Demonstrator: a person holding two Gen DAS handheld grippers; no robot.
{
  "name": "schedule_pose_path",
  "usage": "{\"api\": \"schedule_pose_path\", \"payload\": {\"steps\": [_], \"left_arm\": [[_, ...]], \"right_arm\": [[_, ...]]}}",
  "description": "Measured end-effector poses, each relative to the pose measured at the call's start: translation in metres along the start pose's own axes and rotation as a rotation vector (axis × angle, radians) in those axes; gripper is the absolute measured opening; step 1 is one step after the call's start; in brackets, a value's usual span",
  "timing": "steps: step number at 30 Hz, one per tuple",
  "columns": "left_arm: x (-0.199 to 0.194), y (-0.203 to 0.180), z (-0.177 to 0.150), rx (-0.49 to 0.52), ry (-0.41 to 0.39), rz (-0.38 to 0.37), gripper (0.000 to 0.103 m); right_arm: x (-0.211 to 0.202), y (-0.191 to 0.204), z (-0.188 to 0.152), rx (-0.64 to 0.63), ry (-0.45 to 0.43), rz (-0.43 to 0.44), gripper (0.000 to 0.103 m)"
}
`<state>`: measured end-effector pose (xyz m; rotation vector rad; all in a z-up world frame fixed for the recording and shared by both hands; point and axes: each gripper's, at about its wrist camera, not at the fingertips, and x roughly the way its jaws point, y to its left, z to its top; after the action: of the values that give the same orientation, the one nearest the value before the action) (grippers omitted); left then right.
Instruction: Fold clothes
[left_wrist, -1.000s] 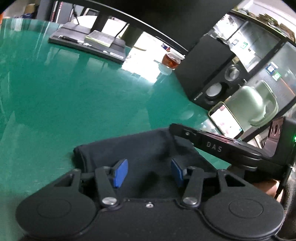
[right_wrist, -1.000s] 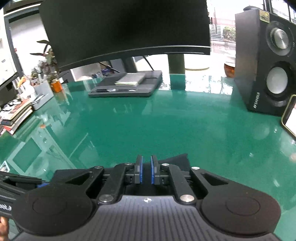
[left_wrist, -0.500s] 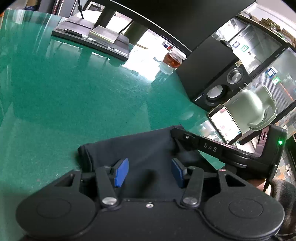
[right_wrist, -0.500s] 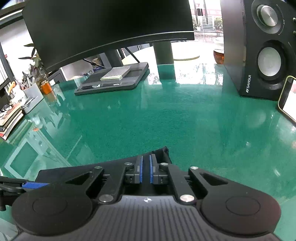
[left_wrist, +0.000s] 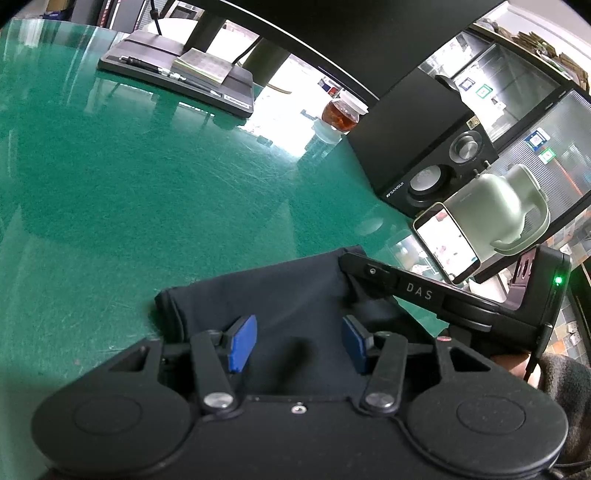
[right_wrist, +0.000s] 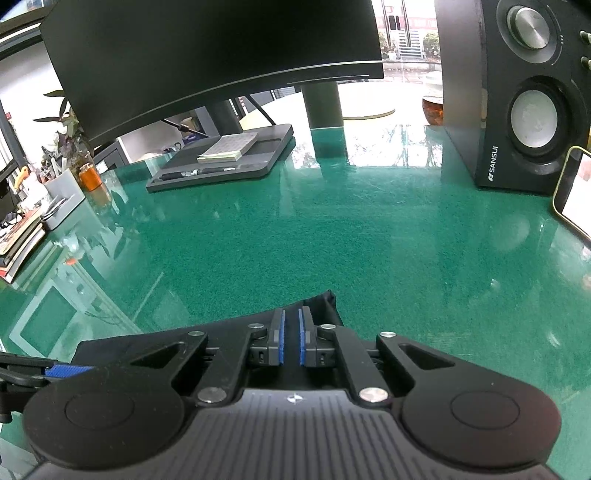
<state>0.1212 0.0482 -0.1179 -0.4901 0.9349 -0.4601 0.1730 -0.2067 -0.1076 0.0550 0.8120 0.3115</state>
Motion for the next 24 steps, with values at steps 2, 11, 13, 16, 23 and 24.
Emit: {"api": "schedule_pose_path", "payload": {"steps": [2,11,13,16,23,24], "left_arm": [[0.0003,0.0002,0.0004,0.001,0.001,-0.001,0.051],[-0.0003,-0.0004,-0.0015,0.001,0.000,0.000,0.051],[-0.0006,-0.0009,-0.0024,0.000,-0.001,0.001,0.051],[-0.0006,-0.0008,-0.0023,0.001,-0.001,0.001,0.051],[-0.0005,-0.0007,-0.0017,0.003,-0.001,-0.001,0.051],[-0.0005,-0.0006,-0.0018,0.003,-0.001,-0.002,0.051]], "right_arm": [[0.0001,0.0001,0.0001,0.001,0.000,0.001,0.005],[0.0005,-0.0002,-0.0003,0.003,-0.003,0.001,0.005],[0.0006,-0.0001,-0.0003,0.004,-0.003,0.001,0.005],[0.0004,-0.0001,-0.0006,0.004,-0.004,0.001,0.005],[0.0000,-0.0006,-0.0006,0.006,-0.005,0.002,0.005],[0.0000,-0.0008,-0.0006,0.006,-0.005,0.002,0.005]]}}
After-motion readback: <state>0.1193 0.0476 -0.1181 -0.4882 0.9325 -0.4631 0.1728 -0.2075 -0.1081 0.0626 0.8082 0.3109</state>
